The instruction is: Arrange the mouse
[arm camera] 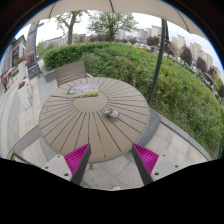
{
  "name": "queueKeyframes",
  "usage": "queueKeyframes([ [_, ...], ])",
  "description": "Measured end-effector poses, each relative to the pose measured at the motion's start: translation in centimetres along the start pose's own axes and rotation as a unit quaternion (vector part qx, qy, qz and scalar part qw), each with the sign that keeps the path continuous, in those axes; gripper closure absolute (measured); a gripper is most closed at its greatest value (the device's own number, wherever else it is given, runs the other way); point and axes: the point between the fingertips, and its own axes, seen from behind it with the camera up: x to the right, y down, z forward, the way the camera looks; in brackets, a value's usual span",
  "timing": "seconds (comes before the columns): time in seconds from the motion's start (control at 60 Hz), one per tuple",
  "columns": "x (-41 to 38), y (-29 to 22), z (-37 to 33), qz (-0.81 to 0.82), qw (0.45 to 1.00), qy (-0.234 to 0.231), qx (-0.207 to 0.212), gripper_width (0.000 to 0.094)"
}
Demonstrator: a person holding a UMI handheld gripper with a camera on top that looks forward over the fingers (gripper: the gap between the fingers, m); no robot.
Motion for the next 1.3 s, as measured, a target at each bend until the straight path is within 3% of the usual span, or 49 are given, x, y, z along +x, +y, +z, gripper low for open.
queueKeyframes([
  [0.45,4.2,0.1,7.5,0.035,0.998,0.016,0.044,0.0084],
  [0.783,4.1,-3.4,20.9,0.023,0.995,-0.011,0.091,0.0087],
  [1.3,2.6,-9.3,33.7,0.022,0.995,-0.05,0.088,0.0082],
])
